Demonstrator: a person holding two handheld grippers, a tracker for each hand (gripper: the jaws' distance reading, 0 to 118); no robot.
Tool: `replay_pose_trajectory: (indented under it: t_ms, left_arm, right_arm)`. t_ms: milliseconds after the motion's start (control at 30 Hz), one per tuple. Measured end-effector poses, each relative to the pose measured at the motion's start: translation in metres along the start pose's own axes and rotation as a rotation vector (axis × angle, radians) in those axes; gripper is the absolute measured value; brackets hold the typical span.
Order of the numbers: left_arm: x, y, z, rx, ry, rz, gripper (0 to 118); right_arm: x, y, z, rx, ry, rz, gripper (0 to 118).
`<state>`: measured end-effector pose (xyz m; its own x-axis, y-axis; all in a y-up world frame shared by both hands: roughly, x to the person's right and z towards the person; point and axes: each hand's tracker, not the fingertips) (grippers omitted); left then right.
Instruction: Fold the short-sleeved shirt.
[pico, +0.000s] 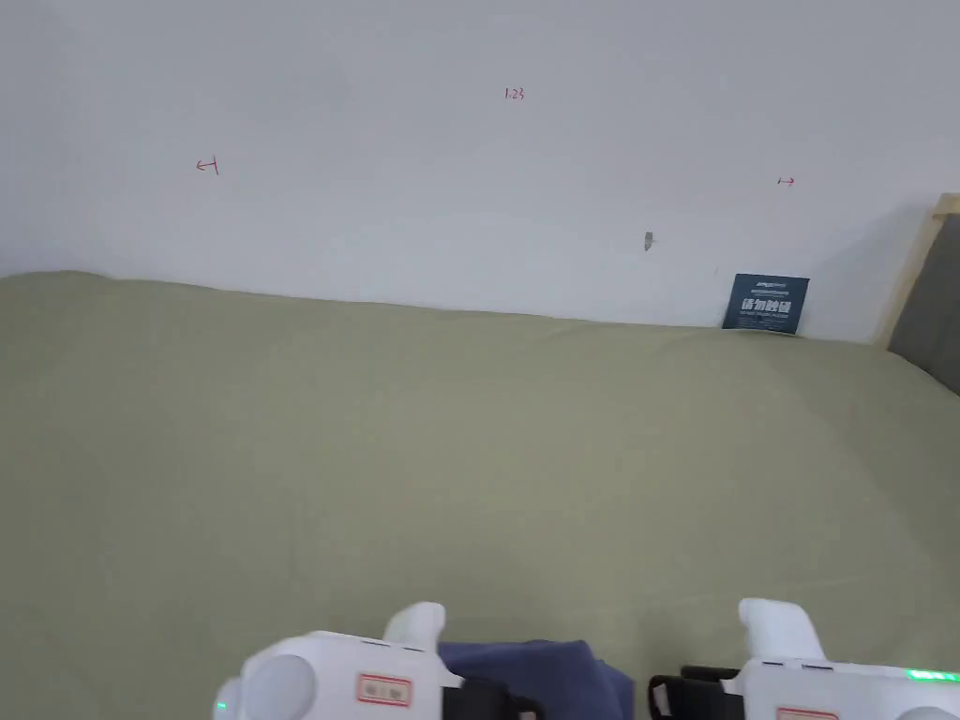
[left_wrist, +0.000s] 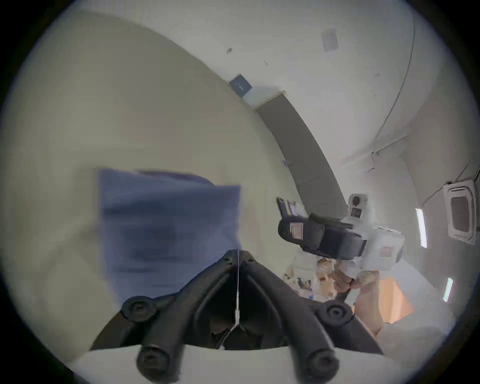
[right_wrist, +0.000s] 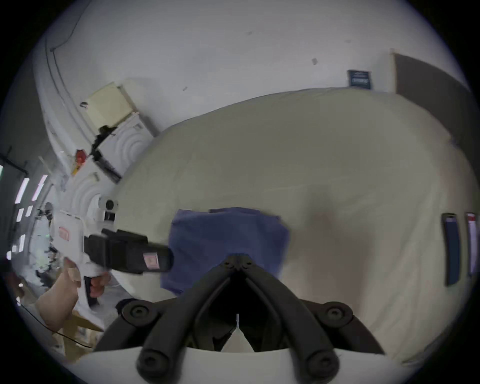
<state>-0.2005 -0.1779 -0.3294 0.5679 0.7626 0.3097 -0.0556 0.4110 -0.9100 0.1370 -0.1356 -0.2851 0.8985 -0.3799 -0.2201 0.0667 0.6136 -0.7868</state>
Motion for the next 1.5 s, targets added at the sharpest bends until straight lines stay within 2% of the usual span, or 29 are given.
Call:
replay_pose_trajectory:
  t_ms: [133, 233, 267, 367, 400, 433, 467, 500, 533, 600, 633, 767, 800, 833, 867, 900, 967, 1000, 1033, 1067, 1167, 1300, 1400, 1500]
  left_arm:
    - [-0.045, 0.0, 0.058, 0.092, 0.125, 0.078, 2]
    - [-0.069, -0.008, 0.074, 0.139, 0.135, 0.156, 2]
    - [-0.076, -0.011, 0.076, 0.146, 0.127, 0.178, 2]
    - [-0.091, -0.016, 0.073, 0.121, 0.081, 0.229, 2]
    - [-0.095, -0.015, 0.073, 0.106, 0.067, 0.239, 4]
    - [-0.098, -0.013, 0.072, 0.097, 0.04, 0.239, 17]
    - [-0.1, -0.012, 0.071, 0.099, 0.016, 0.246, 46]
    - [-0.103, -0.011, 0.07, 0.113, -0.013, 0.27, 95]
    - [-0.107, -0.009, 0.065, 0.098, -0.054, 0.287, 118]
    - [-0.109, -0.006, 0.05, 0.06, -0.091, 0.309, 118]
    - [-0.111, -0.006, 0.044, 0.103, -0.128, 0.325, 118]
    - [-0.121, -0.006, -0.007, -0.017, -0.158, 0.434, 118]
    - [-0.118, -0.006, -0.015, -0.017, -0.178, 0.399, 116]
    - [-0.105, -0.01, -0.019, 0.018, -0.241, 0.331, 107]
    - [-0.1, -0.01, -0.025, 0.023, -0.227, 0.307, 84]
    - [-0.099, -0.01, -0.033, 0.005, -0.197, 0.325, 34]
    - [-0.107, -0.014, -0.042, 0.005, -0.16, 0.393, 32]
    - [-0.111, -0.018, -0.045, -0.004, -0.046, 0.426, 32]
    - [-0.117, -0.022, -0.045, 0.027, -0.055, 0.454, 32]
    - [-0.122, -0.025, -0.041, 0.049, -0.183, 0.474, 32]
    - [-0.106, -0.021, -0.032, 0.032, -0.102, 0.401, 32]
    - [-0.099, -0.009, -0.012, 0.012, -0.109, 0.341, 32]
    - [-0.11, 0.004, 0.029, 0.025, -0.039, 0.263, 32]
    - [-0.132, 0.016, 0.092, 0.031, 0.052, 0.215, 32]
  right_arm:
    - [-0.018, 0.012, -0.05, -0.083, 0.195, -0.007, 0]
    - [-0.014, 0.016, -0.096, -0.186, 0.273, -0.051, 0]
    - [-0.008, 0.014, -0.111, -0.232, 0.275, -0.093, 0]
    - [0.02, 0.004, -0.129, -0.302, 0.102, -0.116, 0]
    - [0.037, -0.001, -0.126, -0.257, 0.171, -0.169, 0]
    - [0.05, -0.004, -0.121, -0.228, 0.235, -0.255, 0]
    - [0.057, -0.006, -0.118, -0.226, 0.221, -0.291, 0]
    - [0.06, -0.007, -0.113, -0.229, 0.201, -0.263, 0]
    - [0.062, -0.008, -0.11, -0.226, 0.205, -0.247, 0]
    - [0.057, -0.007, -0.11, -0.219, 0.194, -0.207, 0]
    - [0.055, -0.006, -0.111, -0.222, 0.189, -0.188, 0]
    - [0.054, -0.005, -0.11, -0.228, 0.194, -0.185, 0]
    - [0.054, -0.005, -0.108, -0.227, 0.196, -0.187, 0]
    - [0.055, -0.007, -0.107, -0.224, 0.201, -0.187, 0]
    - [0.055, -0.008, -0.106, -0.218, 0.206, -0.187, 0]
    - [0.056, -0.009, -0.106, -0.213, 0.209, -0.189, 0]
    - [0.059, -0.01, -0.106, -0.203, 0.219, -0.199, 0]
    - [0.059, -0.01, -0.105, -0.2, 0.218, -0.2, 0]
    - [0.06, -0.01, -0.104, -0.201, 0.215, -0.197, 0]
    - [0.061, -0.01, -0.104, -0.2, 0.218, -0.196, 0]
    - [0.055, -0.01, -0.102, -0.191, 0.204, -0.157, 0]
    - [0.03, -0.008, -0.094, -0.143, 0.141, -0.075, 0]
    - [0.005, -0.006, -0.091, -0.093, 0.108, 0.01, 0]
    - [-0.019, -0.004, -0.095, -0.058, 0.123, 0.019, 0]
